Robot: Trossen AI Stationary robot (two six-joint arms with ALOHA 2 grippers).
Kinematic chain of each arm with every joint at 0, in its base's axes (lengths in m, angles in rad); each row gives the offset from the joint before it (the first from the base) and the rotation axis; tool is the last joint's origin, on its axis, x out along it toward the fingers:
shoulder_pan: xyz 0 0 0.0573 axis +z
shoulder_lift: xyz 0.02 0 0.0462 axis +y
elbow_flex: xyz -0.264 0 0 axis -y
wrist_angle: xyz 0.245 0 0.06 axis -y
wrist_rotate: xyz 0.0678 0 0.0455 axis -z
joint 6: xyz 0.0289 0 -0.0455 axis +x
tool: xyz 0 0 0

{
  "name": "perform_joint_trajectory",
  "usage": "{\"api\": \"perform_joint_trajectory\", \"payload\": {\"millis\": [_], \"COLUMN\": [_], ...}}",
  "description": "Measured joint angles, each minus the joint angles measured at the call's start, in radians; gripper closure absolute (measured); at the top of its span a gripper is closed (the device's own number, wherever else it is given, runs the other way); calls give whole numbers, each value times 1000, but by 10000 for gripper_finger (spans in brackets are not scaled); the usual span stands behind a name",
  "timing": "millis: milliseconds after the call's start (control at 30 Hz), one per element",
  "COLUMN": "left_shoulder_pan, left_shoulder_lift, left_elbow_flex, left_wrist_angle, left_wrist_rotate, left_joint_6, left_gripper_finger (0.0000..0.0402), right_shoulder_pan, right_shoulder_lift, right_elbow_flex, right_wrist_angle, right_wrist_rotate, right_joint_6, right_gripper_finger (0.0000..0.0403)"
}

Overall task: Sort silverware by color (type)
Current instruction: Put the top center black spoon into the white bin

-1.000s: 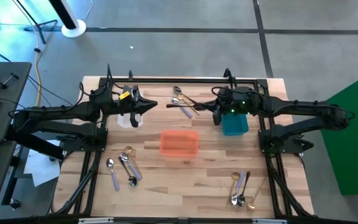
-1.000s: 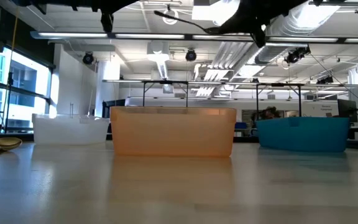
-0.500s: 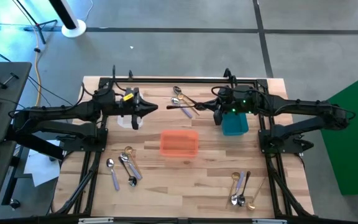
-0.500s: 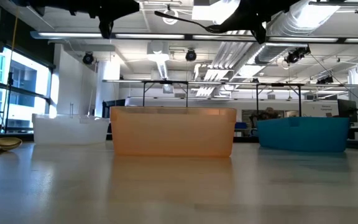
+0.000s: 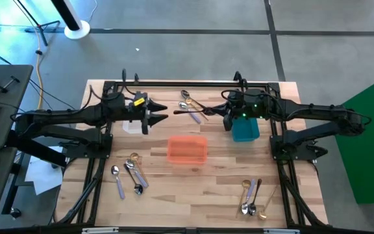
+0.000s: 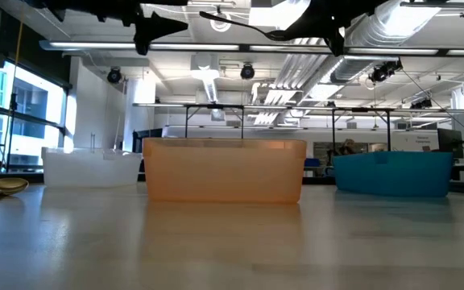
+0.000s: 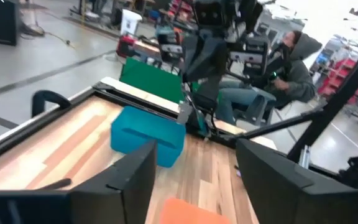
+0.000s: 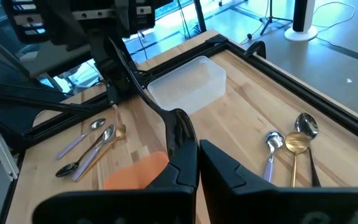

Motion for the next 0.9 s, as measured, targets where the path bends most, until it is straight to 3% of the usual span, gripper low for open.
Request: {"api": "perform_joint_trajectory", "payload": {"millis": [300, 500, 900], "left_shoulder_pan": [-5, -6, -5], "left_shoulder_lift": [160, 224, 221], "left_elbow_flex": [118, 140, 141], "left_wrist_angle": [3, 7, 40], "left_wrist_rotate": [-3, 51, 43], "left_joint_6": [67, 67, 82], "left_gripper_finger": [177, 180, 204], "right_shoulder_pan": [0, -3, -3], "right_shoulder_lift": [0, 0, 0], "right_elbow_flex": [0, 0, 0], "right_wrist_angle": [-4, -4, -5], "right_wrist_rotate": [0, 0, 1], "right_joint_6": [-4, -9, -11], "right_gripper_finger": [403, 403, 403]}}
